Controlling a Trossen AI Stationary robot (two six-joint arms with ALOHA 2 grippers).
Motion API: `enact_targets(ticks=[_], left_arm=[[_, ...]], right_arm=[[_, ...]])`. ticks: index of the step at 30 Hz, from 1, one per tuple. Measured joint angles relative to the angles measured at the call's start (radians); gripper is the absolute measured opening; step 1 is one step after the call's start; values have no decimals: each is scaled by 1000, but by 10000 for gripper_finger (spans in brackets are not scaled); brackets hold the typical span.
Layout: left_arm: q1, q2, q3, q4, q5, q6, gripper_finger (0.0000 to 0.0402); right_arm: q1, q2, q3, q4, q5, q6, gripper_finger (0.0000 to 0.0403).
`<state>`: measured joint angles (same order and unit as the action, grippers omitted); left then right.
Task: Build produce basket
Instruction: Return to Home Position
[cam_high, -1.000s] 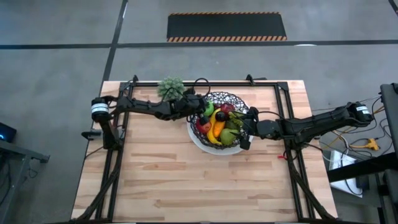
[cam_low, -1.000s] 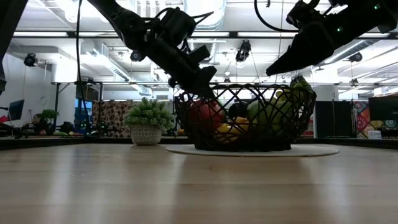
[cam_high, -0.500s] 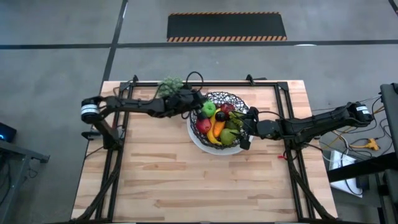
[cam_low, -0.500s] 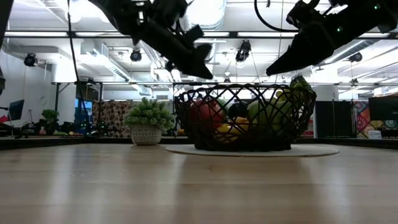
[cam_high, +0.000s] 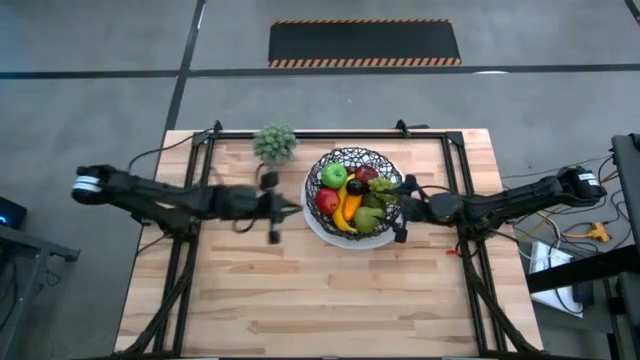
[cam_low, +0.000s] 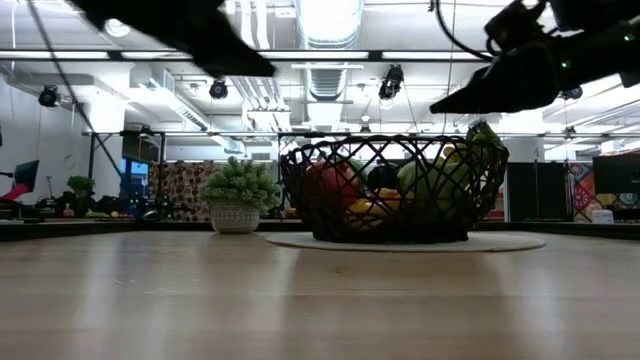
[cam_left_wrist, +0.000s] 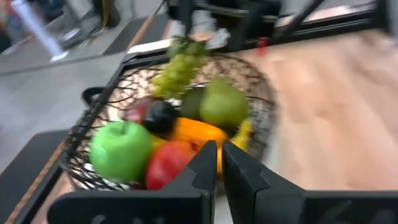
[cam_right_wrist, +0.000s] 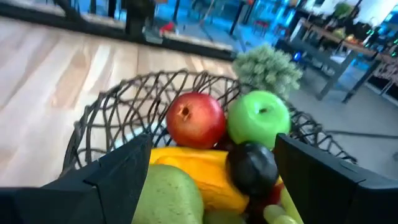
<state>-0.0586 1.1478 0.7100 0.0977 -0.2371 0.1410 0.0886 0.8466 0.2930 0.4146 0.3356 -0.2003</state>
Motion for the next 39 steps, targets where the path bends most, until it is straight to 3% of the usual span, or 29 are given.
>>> enact_targets(ticks=[8,16,26,39], left_arm=[[-65,-395,-338,161,-4,-4,8],[-64,-674,-542,235,-4,-4,8],[-64,-859,-700,228,-3,-5,8],[-64,-920,-702,229,-2,-12,8]], right_arm=[[-19,-231,-117,41,-32,6,324],[-19,-421,-197,3,-30,19,324],[-19,-562,-256,-45,-29,31,324],[-19,-634,-266,-12,-21,-90,324]])
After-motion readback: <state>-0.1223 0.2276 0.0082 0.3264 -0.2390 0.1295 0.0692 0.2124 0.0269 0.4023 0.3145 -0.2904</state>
